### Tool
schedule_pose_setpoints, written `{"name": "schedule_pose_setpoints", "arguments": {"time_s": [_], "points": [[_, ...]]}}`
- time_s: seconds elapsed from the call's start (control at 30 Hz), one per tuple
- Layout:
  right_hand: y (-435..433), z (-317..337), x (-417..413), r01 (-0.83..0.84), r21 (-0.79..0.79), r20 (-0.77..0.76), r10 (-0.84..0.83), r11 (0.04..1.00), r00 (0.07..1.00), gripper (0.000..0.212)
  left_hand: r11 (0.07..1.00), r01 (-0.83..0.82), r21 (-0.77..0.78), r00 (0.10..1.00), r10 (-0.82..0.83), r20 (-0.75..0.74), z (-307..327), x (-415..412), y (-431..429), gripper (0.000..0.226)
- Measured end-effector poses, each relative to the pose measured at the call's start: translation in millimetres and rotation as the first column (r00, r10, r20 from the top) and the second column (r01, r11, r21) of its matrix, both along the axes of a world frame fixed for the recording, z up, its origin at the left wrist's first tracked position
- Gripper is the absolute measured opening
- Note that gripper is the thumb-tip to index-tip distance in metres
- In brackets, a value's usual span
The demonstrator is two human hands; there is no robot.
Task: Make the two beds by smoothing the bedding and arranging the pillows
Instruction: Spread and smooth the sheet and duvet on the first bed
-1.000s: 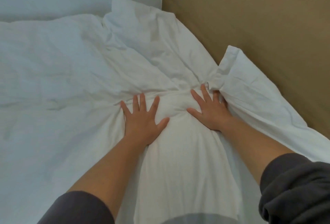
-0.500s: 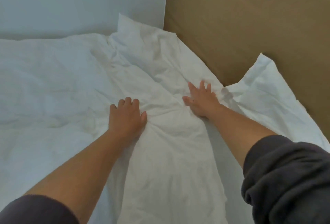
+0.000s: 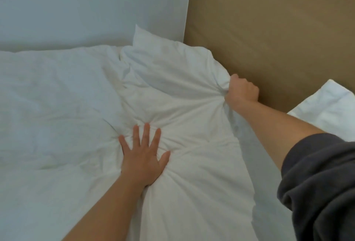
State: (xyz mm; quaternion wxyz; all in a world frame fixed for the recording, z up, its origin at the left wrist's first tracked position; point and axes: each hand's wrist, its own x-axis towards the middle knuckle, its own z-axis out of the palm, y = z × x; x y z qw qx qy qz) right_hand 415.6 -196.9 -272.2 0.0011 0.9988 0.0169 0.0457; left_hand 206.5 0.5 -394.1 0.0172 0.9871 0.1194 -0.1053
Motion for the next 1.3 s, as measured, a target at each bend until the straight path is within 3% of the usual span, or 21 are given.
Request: {"name": "schedule_pose_setpoints", "arguments": {"time_s": [0.13,0.2,0.23,0.3,0.33,0.4,0.47,0.53,0.57,0.63,0.7,0.77,0.8,0.83,0.9,0.97,1.0,1.07,1.17,1.23,1.3], "points": [[-12.8,60.5,-27.5,-0.169,-0.016,0.166,0.169,0.986,0.971,0.016,0.997,-0.023,-0.072,0.992,0.014,-0.126,27.9,-0.9,-0.9,0.082],[-28.1,87.8,-35.2,-0.12,0.237,0.071,0.106,0.964,0.992,0.015,0.993,-0.052,-0.109,0.976,0.027,-0.217,48.1,-4.4,-2.8,0.077],[-37.0,101.2,-37.2,-0.06,0.437,-0.011,0.072,0.897,0.997,0.011,0.99,-0.069,-0.124,0.971,0.038,-0.237,59.6,-7.8,-5.1,0.073],[-56.2,123.0,-45.6,0.053,0.756,-0.124,0.063,0.653,0.99,0.013,0.979,-0.086,-0.184,0.98,0.05,-0.193,84.9,-16.6,-13.0,0.059],[-65.0,129.1,-53.2,0.089,0.826,-0.157,0.077,0.556,0.985,0.018,0.972,-0.078,-0.22,0.99,0.049,-0.136,98.3,-21.2,-18.7,0.052],[-79.0,135.9,-78.7,0.163,0.864,-0.277,0.18,0.476,0.944,0.023,0.971,-0.013,-0.238,0.999,0.023,0.042,127.9,-25.6,-29.1,0.046],[-88.0,132.8,-111.5,0.196,0.798,-0.44,0.329,0.57,0.836,0.028,0.967,0.023,-0.252,0.973,0.036,0.228,159.1,-23.8,-36.4,0.05],[-92.7,118.2,-149.0,-0.101,0.547,-0.544,0.445,0.831,0.712,0.039,0.951,0.058,-0.304,0.941,0.05,0.335,180.4,-21.2,-43.6,0.06],[-92.4,103.1,-167.2,-0.312,0.372,-0.573,0.481,0.874,0.663,0.037,0.939,0.093,-0.331,0.936,0.031,0.351,186.0,-21.5,-48.5,0.065],[-88.3,68.1,-206.9,-0.638,0.116,-0.594,0.568,0.761,0.57,0.024,0.925,0.154,-0.348,0.942,-0.031,0.335,187.7,-24.4,-61.5,0.069],[-81.5,37.6,-240.4,-0.82,0.014,-0.575,0.675,0.572,0.462,0.017,0.927,0.128,-0.353,0.964,-0.032,0.265,179.2,-26.8,-72.9,0.074],[-78.0,23.3,-260.8,-0.931,-0.078,-0.564,0.754,0.357,0.336,0.011,0.926,0.011,-0.377,0.981,0.063,0.183,166.8,-27.9,-77.0,0.075],[-79.3,23.0,-263.0,-0.947,-0.092,-0.575,0.76,0.308,0.303,0.011,0.935,-0.034,-0.354,0.983,0.095,0.156,161.1,-29.0,-76.3,0.064],[-82.3,25.9,-260.0,-0.941,-0.074,-0.585,0.749,0.331,0.31,0.012,0.952,-0.052,-0.302,0.986,0.097,0.136,155.6,-31.3,-74.3,0.046],[-86.8,40.2,-246.8,-0.852,0.036,-0.611,0.686,0.522,0.394,0.016,0.978,-0.057,-0.199,0.994,0.073,0.076,139.7,-40.3,-69.2,0.025],[-84.9,56.0,-227.5,-0.595,0.269,-0.617,0.609,0.758,0.497,0.011,0.988,-0.023,-0.154,1.0,0.024,0.009,120.2,-51.5,-66.0,0.024],[-80.2,61.0,-215.5,-0.419,0.388,-0.599,0.571,0.821,0.562,0.012,0.988,-0.002,-0.153,1.0,0.0,-0.012,111.0,-55.9,-65.5,0.024],[-66.9,61.0,-192.0,-0.13,0.54,-0.531,0.456,0.832,0.714,0.018,0.984,0.017,-0.179,0.999,-0.022,-0.028,96.5,-63.4,-63.8,0.024],[-50.0,50.1,-154.0,0.102,0.592,-0.407,0.188,0.799,0.894,0.032,0.976,0.046,-0.213,0.999,-0.044,0.014,79.0,-65.7,-57.9,0.022],[-41.2,43.3,-135.0,0.288,0.579,-0.454,0.009,0.763,0.891,0.067,0.974,0.09,-0.21,0.996,-0.085,0.035,68.1,-66.3,-56.9,0.021],[-32.4,35.1,-123.6,0.514,0.586,-0.618,-0.064,0.626,0.784,0.085,0.965,0.103,-0.243,0.995,-0.097,0.033,56.8,-66.1,-54.4,0.021]]}}
